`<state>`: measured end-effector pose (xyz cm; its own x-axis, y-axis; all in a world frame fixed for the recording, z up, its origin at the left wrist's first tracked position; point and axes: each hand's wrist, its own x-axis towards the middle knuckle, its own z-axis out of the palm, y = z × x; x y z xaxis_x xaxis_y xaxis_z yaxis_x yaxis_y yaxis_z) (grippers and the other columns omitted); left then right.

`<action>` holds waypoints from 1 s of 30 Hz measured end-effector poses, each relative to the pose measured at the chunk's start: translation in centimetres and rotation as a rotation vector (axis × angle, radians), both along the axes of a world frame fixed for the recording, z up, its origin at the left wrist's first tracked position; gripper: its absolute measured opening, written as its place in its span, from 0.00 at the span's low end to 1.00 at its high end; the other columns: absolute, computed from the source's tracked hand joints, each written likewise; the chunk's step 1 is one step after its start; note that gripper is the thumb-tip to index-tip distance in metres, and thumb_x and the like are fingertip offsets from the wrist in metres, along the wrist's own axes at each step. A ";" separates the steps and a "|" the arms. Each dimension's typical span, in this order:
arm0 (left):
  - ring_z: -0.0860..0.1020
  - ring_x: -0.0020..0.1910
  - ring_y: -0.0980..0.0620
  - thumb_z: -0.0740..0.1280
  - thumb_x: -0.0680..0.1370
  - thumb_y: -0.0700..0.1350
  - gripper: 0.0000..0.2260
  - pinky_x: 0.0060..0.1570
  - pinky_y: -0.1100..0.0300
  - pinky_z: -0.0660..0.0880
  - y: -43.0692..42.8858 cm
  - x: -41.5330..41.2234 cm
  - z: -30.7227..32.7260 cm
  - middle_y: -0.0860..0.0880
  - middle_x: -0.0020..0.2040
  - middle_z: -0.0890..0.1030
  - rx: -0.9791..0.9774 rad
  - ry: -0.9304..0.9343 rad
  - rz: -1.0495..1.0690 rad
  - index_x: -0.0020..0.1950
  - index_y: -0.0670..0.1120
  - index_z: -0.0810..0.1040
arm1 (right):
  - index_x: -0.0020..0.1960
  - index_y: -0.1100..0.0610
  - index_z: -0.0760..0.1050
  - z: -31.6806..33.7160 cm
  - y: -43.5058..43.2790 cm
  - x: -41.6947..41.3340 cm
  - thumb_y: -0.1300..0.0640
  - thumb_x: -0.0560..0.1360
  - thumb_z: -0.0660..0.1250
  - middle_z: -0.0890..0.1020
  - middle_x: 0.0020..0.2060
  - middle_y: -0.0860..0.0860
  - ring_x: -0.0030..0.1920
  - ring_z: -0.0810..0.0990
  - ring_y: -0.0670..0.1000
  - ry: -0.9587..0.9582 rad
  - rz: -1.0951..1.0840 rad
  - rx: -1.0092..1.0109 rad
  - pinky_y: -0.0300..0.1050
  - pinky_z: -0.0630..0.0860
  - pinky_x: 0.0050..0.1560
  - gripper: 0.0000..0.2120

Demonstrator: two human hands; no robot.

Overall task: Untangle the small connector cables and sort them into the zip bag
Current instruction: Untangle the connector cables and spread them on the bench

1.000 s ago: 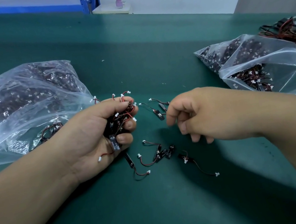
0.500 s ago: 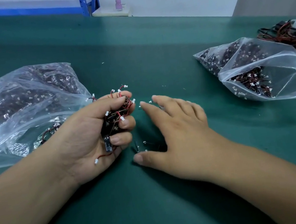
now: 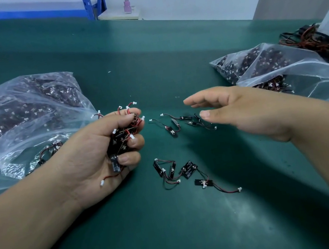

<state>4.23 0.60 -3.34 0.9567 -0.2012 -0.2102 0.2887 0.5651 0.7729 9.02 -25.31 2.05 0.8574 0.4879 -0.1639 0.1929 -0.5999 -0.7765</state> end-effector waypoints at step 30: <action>0.72 0.27 0.53 0.82 0.57 0.45 0.19 0.18 0.65 0.64 -0.2 0.2 -0.7 0.47 0.39 0.80 -0.003 -0.051 0.009 0.46 0.48 0.84 | 0.75 0.40 0.60 -5.3 8.1 -1.0 0.31 0.76 0.58 0.59 0.78 0.51 0.76 0.59 0.56 -0.603 -0.018 -0.428 0.52 0.57 0.72 0.31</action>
<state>4.44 0.40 -3.99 0.9679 -0.1929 -0.1609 0.2440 0.5698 0.7847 8.04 -17.19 -3.28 0.8661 0.4718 0.1653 0.4992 -0.8337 -0.2362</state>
